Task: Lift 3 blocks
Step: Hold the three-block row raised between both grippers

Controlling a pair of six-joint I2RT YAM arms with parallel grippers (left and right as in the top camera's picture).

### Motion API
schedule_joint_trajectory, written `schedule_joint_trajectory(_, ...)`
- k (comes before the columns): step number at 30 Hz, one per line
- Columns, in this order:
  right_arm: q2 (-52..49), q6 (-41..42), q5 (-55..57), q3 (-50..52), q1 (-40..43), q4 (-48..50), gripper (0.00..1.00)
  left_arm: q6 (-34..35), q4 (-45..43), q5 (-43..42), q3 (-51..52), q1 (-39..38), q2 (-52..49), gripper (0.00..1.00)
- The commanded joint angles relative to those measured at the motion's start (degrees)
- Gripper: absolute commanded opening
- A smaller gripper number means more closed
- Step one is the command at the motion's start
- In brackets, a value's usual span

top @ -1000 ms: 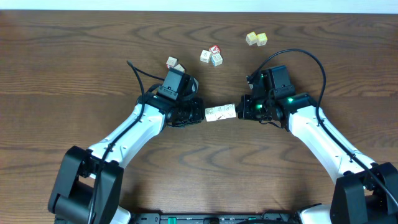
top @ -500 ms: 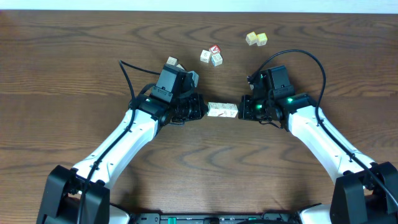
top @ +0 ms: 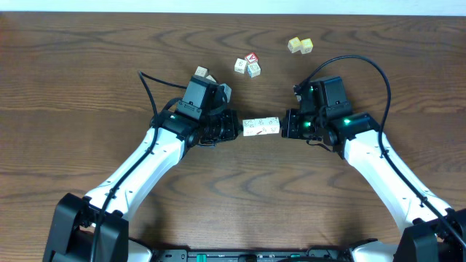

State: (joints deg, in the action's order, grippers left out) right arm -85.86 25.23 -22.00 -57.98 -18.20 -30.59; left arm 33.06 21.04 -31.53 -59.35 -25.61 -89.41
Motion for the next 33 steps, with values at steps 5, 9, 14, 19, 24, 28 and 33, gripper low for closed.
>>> schedule_joint_trajectory(5, 1.1, 1.5, -16.6, -1.1, -4.3, 0.8, 0.01, 0.7, -1.8, -8.3, -0.9, -2.1, 0.3, 0.07)
schedule_joint_trajectory(9, 1.2, 1.6, -18.2, -1.1, -4.3, 0.8, 0.01, 0.7, -1.8, -8.3, -0.9, -2.1, 0.3, 0.07)
schedule_joint_trajectory(14, 1.2, 2.0, -18.2, -1.1, -4.3, -0.3, 0.01, 1.7, -1.9, -7.1, -0.9, -2.1, 0.3, 0.07)
schedule_joint_trajectory(19, 1.2, 2.0, -18.2, -1.1, -4.3, -0.6, 0.01, 1.7, -1.9, -7.0, -0.9, -2.1, 0.3, 0.07)
schedule_joint_trajectory(24, 1.3, 2.6, -19.1, -1.1, -4.3, -0.2, 0.01, 1.8, -1.9, -6.8, -0.9, -2.1, 0.3, 0.07)
schedule_joint_trajectory(28, 1.6, 3.0, -19.3, -1.1, -4.3, 0.0, 0.01, 1.8, -1.9, -6.8, -0.9, -2.1, 0.3, 0.07)
schedule_joint_trajectory(33, 2.3, 3.7, -21.8, -1.1, -4.3, 1.5, 0.01, 1.8, -1.9, -6.8, -0.9, -2.1, 0.3, 0.07)
